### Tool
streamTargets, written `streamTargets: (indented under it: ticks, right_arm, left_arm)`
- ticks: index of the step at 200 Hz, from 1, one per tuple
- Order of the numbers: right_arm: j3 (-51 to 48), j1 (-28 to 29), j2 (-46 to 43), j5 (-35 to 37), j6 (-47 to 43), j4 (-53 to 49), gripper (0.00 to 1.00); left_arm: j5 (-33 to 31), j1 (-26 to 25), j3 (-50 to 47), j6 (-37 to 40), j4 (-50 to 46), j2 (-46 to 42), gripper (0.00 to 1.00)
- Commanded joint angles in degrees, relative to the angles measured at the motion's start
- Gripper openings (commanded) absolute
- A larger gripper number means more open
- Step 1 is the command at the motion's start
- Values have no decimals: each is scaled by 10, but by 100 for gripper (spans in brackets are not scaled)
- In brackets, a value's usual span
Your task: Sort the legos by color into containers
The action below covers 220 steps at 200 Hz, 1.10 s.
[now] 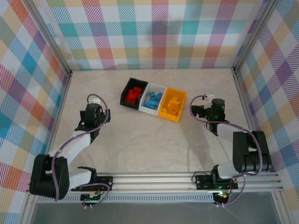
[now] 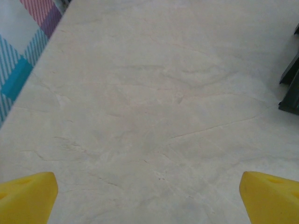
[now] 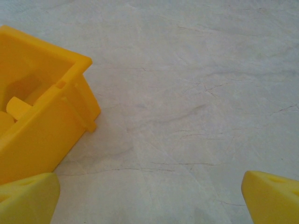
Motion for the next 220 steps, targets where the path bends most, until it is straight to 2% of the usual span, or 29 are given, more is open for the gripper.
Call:
streamTargets:
  ticks: [1, 55, 87, 116, 149, 189, 198, 220]
  right_arm:
    - [9, -1, 8, -25, -4, 8, 100]
    - [22, -1, 22, -27, -7, -3, 100]
    - [33, -2, 29, -30, -8, -15, 100]
    - [43, -2, 38, -32, -10, -27, 100]
    - [51, -2, 44, -39, -12, -36, 100]
    - [52, -2, 50, -67, -18, -39, 100]
    - [50, -1, 48, -74, -27, -38, 100]
    - [33, -2, 36, -81, -38, -19, 100]
  left_arm:
    - [15, 10, 12, 2, 71, 47, 100]
    - [52, 14, 59, -12, 81, 161, 100]
    - [75, 15, 66, -27, 124, 200, 100]
    - [108, 17, 66, -6, 153, 215, 100]
    - [151, 33, 3, -11, 235, 188, 100]
    - [240, 54, -78, 0, 368, 177, 100]
    - [241, 55, -85, 1, 392, 189, 100]
    - [190, 57, -89, -23, 403, 193, 100]
